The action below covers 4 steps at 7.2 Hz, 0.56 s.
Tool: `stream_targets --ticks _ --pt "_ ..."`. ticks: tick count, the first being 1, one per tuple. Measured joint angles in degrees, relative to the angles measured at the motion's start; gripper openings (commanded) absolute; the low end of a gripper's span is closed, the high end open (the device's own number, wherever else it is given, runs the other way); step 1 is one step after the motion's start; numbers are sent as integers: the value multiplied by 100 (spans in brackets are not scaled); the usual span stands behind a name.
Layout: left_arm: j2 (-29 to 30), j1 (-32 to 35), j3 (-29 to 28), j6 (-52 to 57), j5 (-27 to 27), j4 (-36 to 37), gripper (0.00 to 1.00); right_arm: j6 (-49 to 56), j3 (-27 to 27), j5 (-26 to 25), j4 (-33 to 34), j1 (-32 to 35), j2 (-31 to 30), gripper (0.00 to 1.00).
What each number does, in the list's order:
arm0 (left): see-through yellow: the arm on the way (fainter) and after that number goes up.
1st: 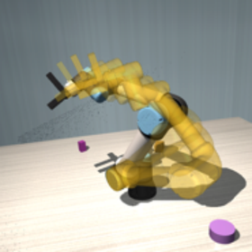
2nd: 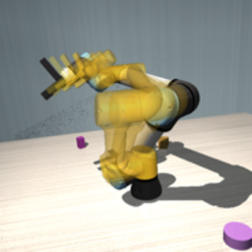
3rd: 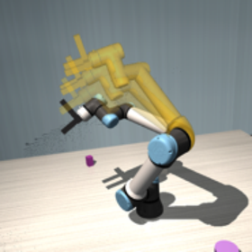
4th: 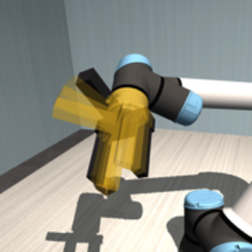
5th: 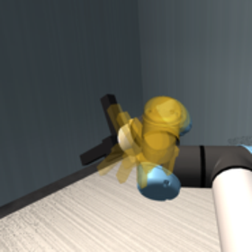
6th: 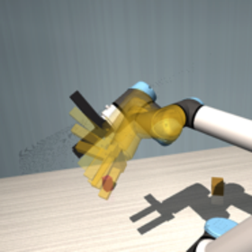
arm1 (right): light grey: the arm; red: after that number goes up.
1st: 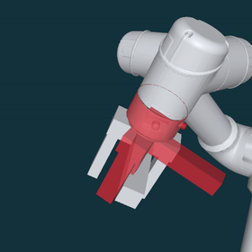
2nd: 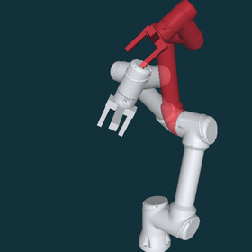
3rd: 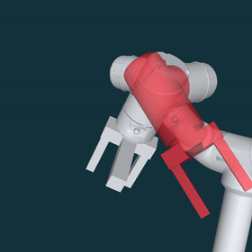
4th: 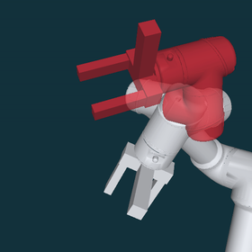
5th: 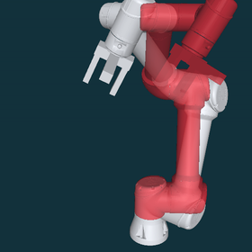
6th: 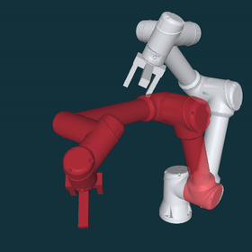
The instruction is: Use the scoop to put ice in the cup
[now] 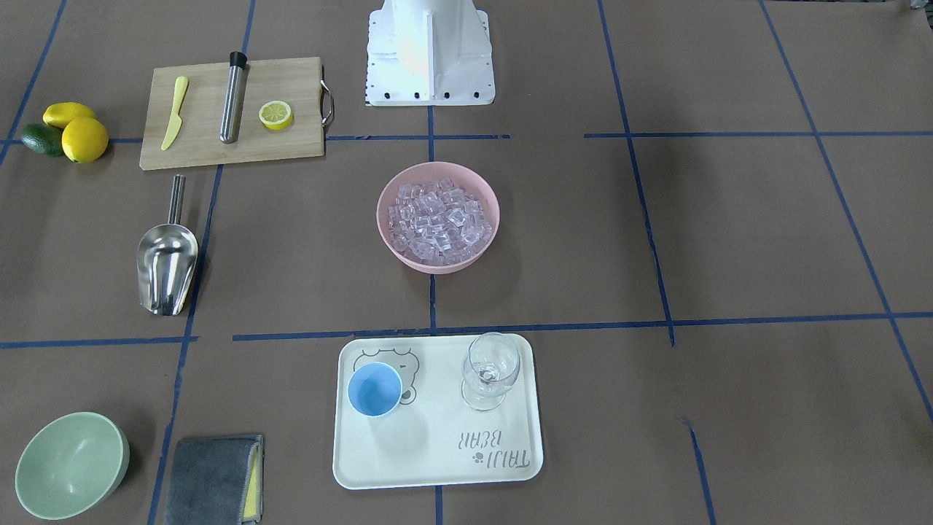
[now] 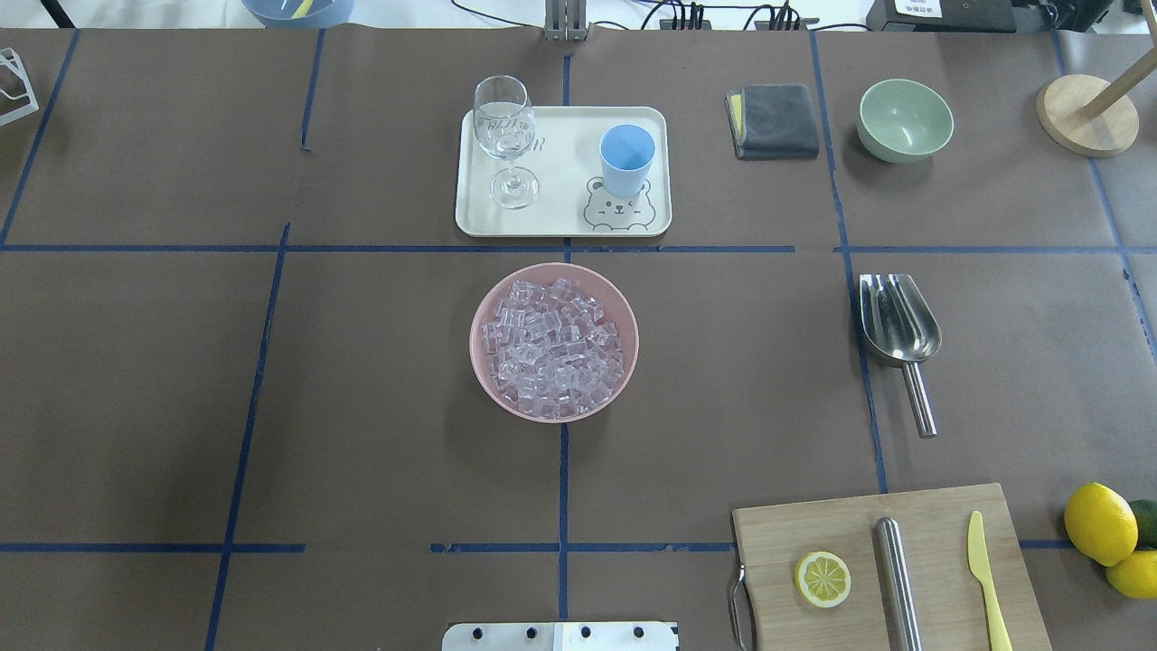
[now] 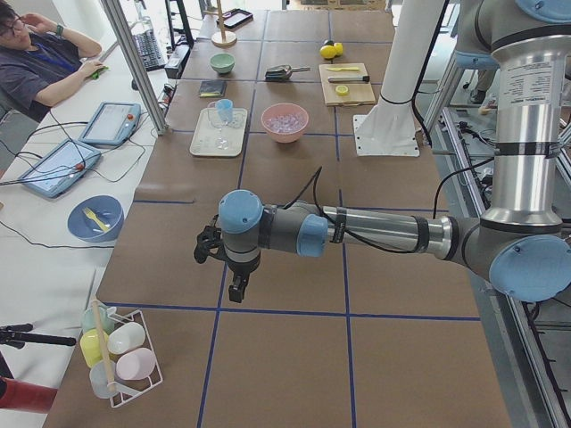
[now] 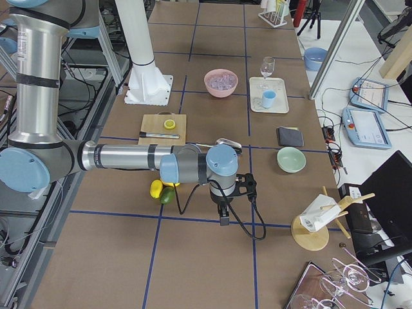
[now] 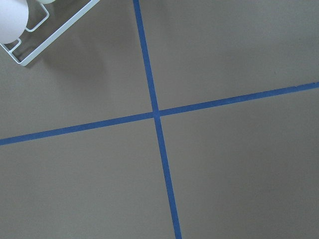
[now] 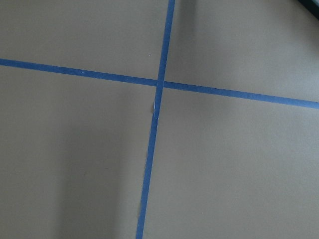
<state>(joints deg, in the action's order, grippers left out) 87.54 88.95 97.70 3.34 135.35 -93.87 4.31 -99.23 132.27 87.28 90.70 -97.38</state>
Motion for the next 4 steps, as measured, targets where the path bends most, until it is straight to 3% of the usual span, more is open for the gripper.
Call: stream_targets --ticks 4 --pt "16 -20 14 1 5 -19 100 9 -67 19 -2 -9 16 100"
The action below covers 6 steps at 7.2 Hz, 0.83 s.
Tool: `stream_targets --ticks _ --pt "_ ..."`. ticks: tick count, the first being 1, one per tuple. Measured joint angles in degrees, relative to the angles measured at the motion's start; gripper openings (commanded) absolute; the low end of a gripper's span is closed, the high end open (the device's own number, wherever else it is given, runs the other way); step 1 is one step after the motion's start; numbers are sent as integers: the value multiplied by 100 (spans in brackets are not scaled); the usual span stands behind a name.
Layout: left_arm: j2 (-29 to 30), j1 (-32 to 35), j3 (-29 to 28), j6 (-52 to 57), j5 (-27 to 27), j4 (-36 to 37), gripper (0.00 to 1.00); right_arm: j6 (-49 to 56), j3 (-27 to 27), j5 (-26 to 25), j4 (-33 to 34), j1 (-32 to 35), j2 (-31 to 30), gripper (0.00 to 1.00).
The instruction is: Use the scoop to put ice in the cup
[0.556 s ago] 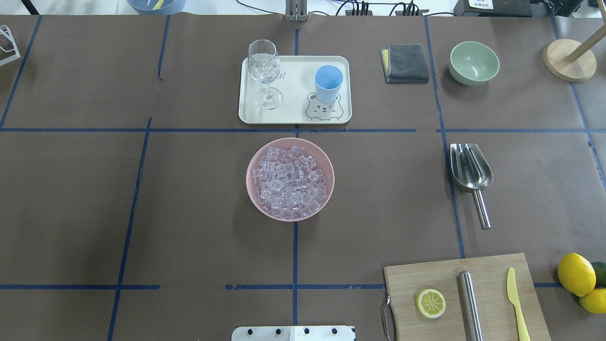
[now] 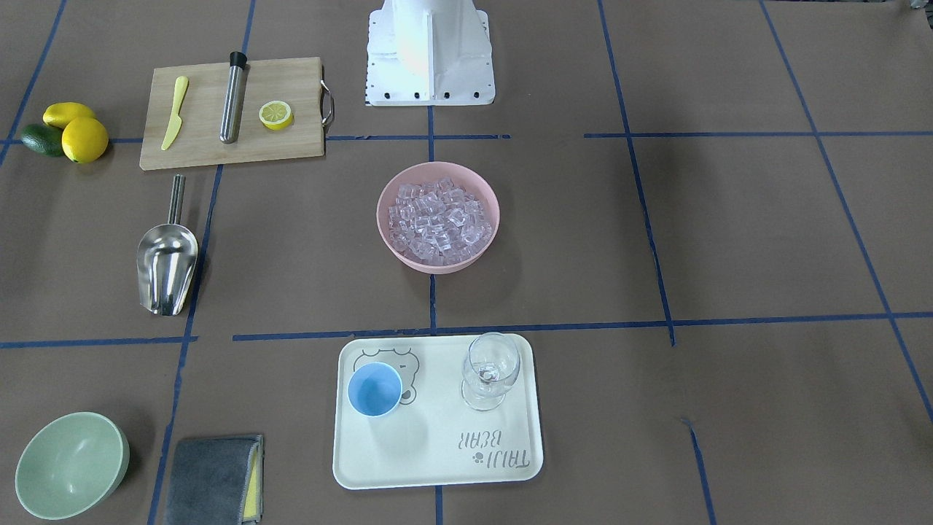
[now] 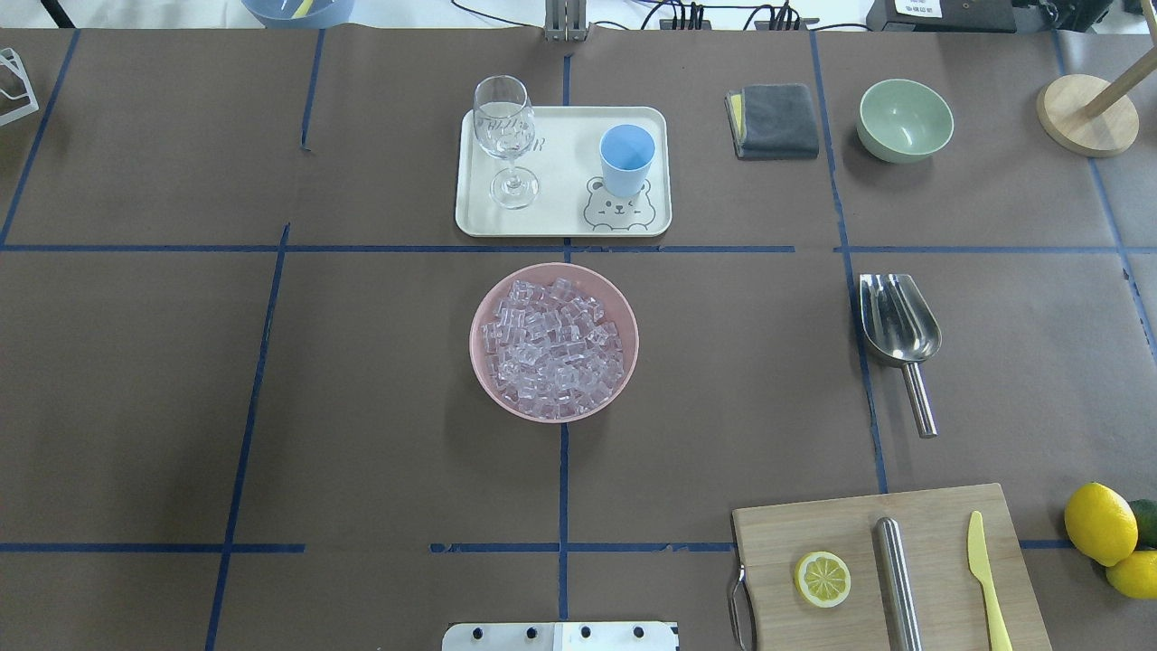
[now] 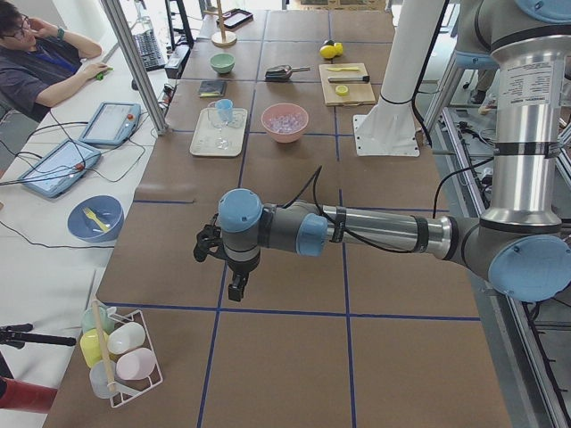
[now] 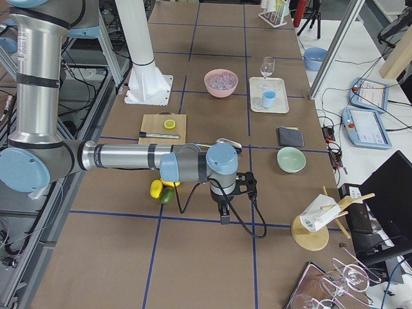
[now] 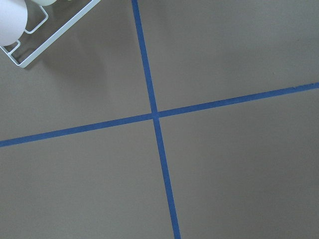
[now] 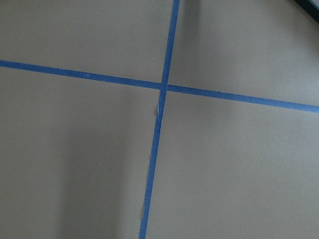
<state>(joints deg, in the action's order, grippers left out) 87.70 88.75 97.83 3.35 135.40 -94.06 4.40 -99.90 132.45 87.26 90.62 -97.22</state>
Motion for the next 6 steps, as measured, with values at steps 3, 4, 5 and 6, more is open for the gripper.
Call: stream_targets --ticks 3,4,5,6 --pt "106 -14 40 -25 40 -92 100 -24 -280 0 -11 -47 41 100" --pt "182 -15 13 -31 53 -384 100 -29 -312 27 -4 -56 33 100" --pt "246 -18 -96 -46 47 -1024 100 -27 -312 118 -2 -64 25 100" --pt "309 -21 -265 -153 48 -1669 100 -22 -298 210 -4 -67 22 100"
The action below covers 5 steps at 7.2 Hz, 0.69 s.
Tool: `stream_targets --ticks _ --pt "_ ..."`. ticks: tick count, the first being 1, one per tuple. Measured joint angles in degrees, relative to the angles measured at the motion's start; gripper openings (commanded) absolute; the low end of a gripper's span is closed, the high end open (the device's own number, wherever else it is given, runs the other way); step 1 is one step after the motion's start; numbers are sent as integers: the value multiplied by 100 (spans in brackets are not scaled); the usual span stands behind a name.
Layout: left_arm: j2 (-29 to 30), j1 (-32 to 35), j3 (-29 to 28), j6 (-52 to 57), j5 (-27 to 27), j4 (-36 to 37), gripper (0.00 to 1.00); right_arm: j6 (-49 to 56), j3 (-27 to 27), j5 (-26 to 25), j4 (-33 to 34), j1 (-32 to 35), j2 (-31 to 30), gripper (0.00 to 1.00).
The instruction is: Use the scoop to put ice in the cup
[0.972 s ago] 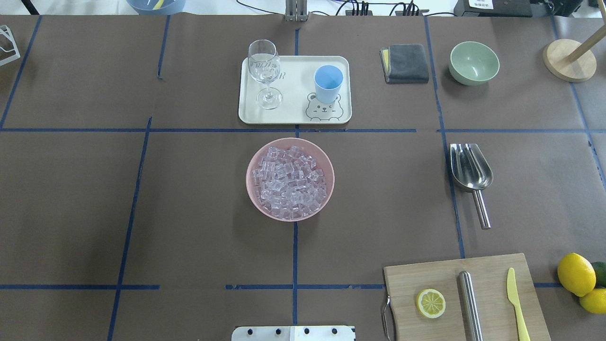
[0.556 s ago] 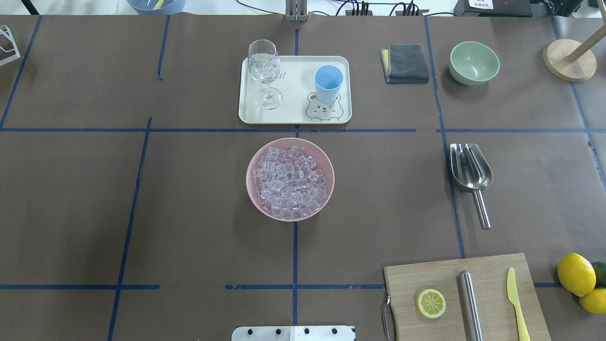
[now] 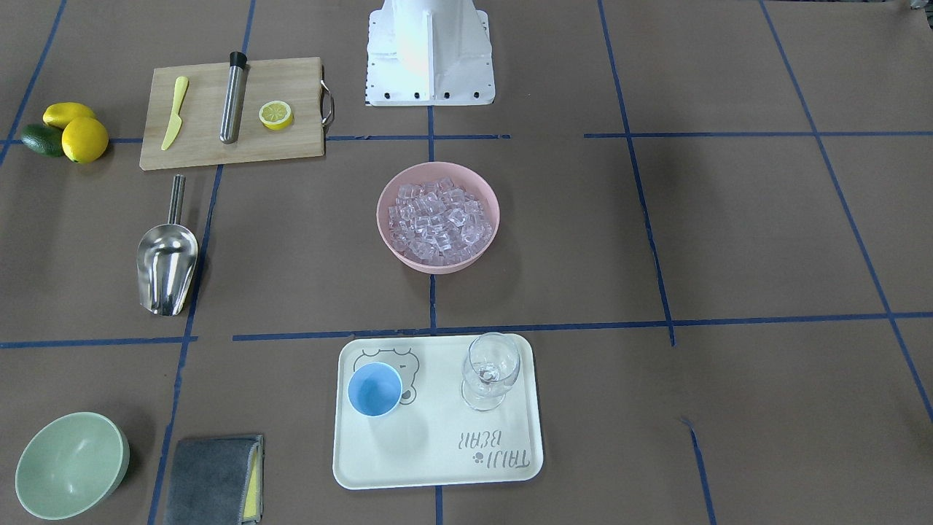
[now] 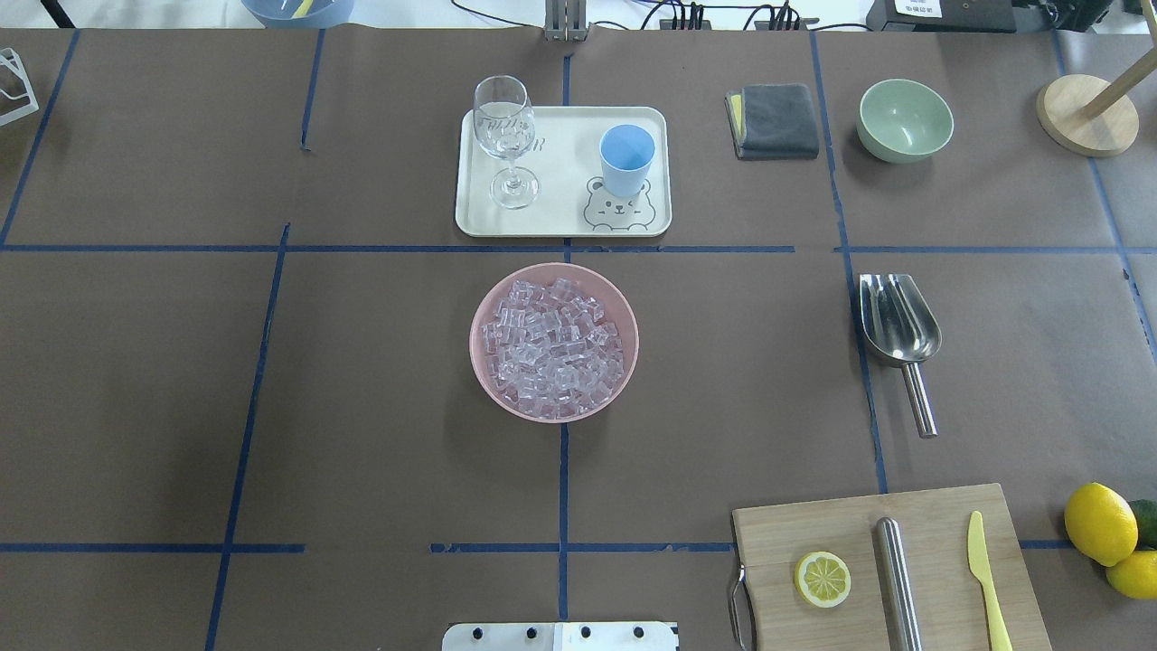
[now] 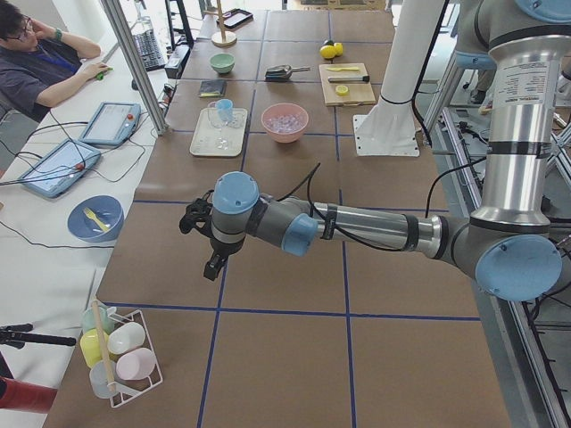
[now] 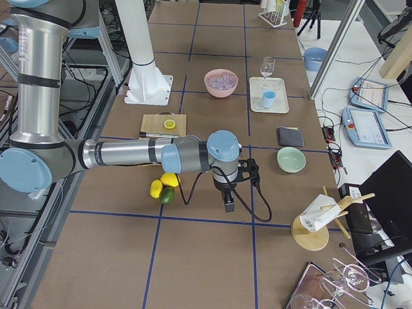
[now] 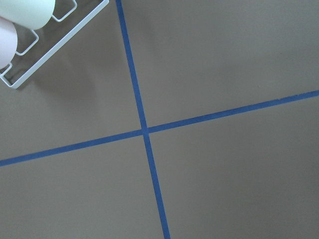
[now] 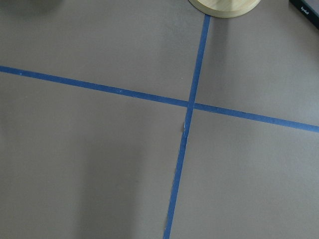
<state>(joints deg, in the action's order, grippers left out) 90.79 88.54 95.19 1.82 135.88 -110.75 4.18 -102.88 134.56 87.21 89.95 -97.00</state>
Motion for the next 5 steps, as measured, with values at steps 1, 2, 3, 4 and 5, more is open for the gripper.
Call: stream_targets --ticks 1,2,3,4,5 --pt "62 -8 -111 -186 10 -389 100 1 16 29 0 -3 16 100" --pt "76 -19 -176 -308 17 -750 100 3 37 40 2 -3 47 100" --pt "65 -83 -234 -371 27 -1212 100 7 60 53 -14 -49 69 100" --pt "58 -294 -260 -424 49 -1745 100 3 79 56 -92 -144 87 100" --pt "59 -598 -264 -480 72 -2283 100 1 102 57 -220 -211 94 100"
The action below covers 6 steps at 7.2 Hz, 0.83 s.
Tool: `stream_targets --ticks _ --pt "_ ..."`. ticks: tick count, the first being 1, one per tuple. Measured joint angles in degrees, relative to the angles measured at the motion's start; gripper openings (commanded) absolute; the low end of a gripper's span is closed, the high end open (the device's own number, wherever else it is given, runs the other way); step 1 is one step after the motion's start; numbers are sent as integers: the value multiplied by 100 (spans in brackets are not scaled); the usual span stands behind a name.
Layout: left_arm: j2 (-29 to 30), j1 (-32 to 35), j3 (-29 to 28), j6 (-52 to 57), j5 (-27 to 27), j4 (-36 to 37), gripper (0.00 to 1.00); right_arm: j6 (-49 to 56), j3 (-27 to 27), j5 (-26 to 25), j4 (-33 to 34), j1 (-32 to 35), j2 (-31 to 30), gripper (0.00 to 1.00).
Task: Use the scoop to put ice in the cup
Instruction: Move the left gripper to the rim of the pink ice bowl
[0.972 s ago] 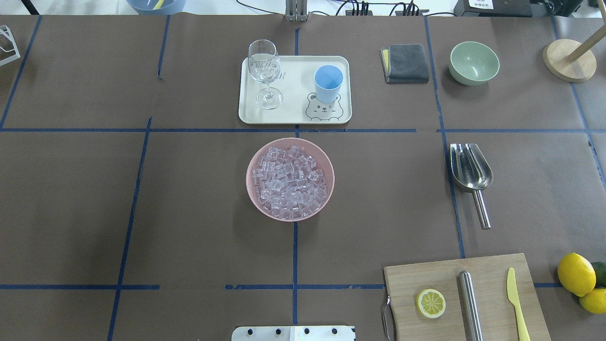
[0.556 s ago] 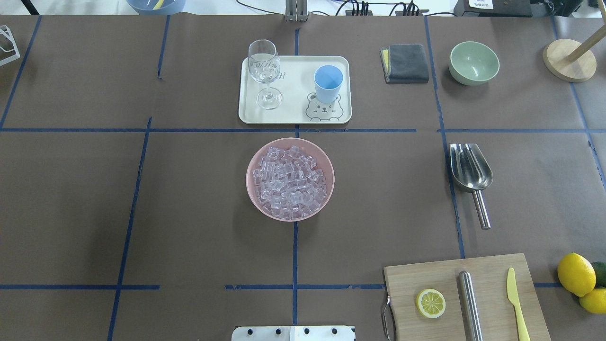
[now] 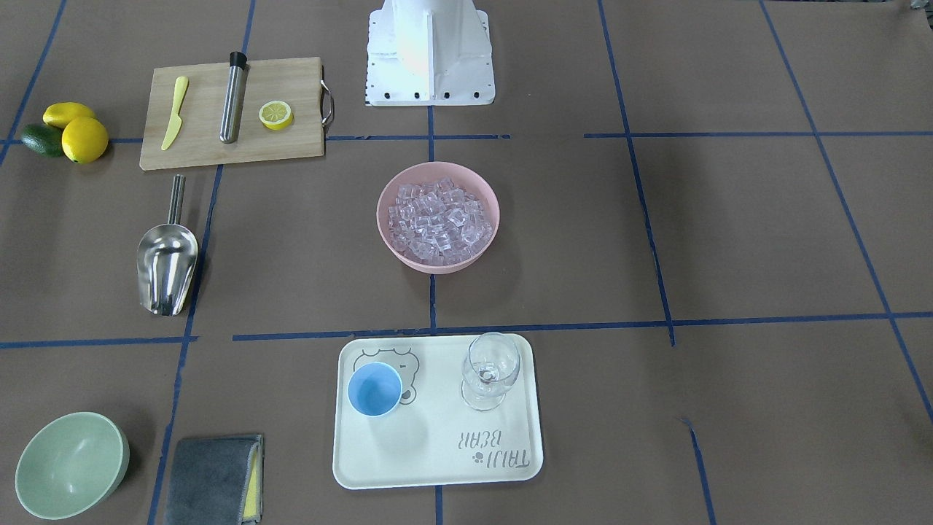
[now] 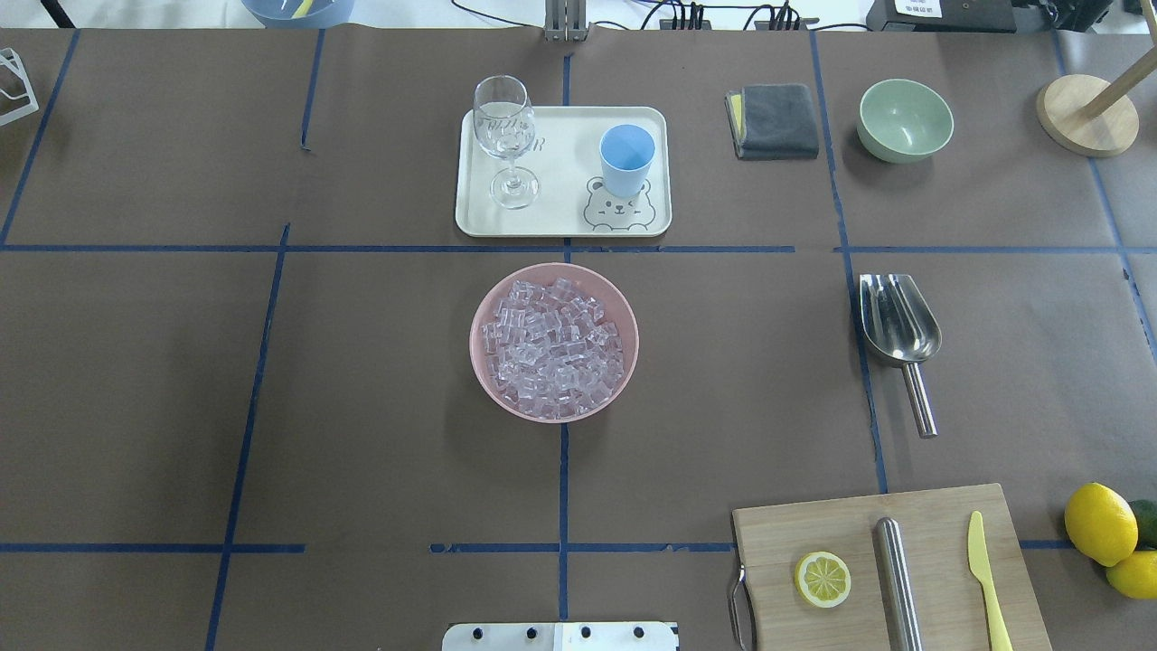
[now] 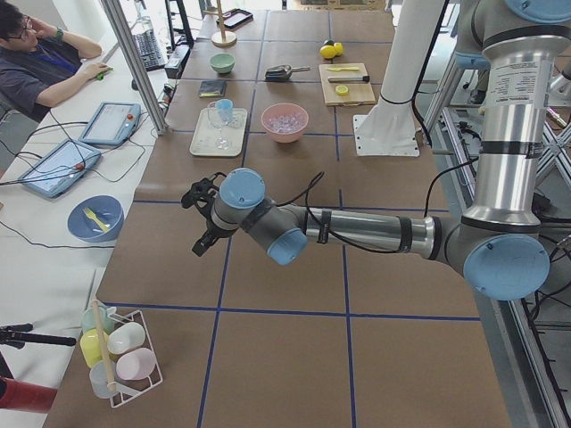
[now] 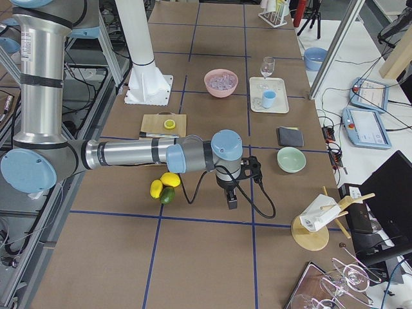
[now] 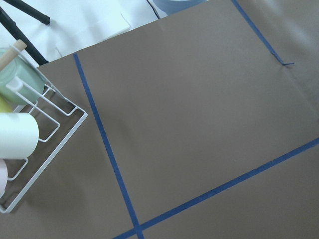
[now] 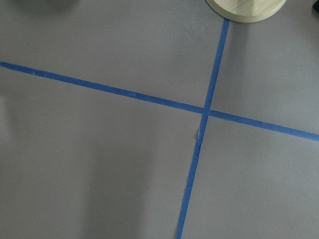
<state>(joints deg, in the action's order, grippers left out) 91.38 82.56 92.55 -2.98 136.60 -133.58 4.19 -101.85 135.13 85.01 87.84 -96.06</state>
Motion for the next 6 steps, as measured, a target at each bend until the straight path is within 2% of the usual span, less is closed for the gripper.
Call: stream_targets --ticks 2,4,6 --pt "124 -919 -13 -37 -22 -1053 100 -7 14 10 -168 -56 1 100" --pt "506 -2053 -33 -54 -113 -1364 100 -38 9 13 -192 -60 3 100" --pt "941 -3011 -44 -56 -744 -1500 100 -95 -11 19 -195 -76 7 100"
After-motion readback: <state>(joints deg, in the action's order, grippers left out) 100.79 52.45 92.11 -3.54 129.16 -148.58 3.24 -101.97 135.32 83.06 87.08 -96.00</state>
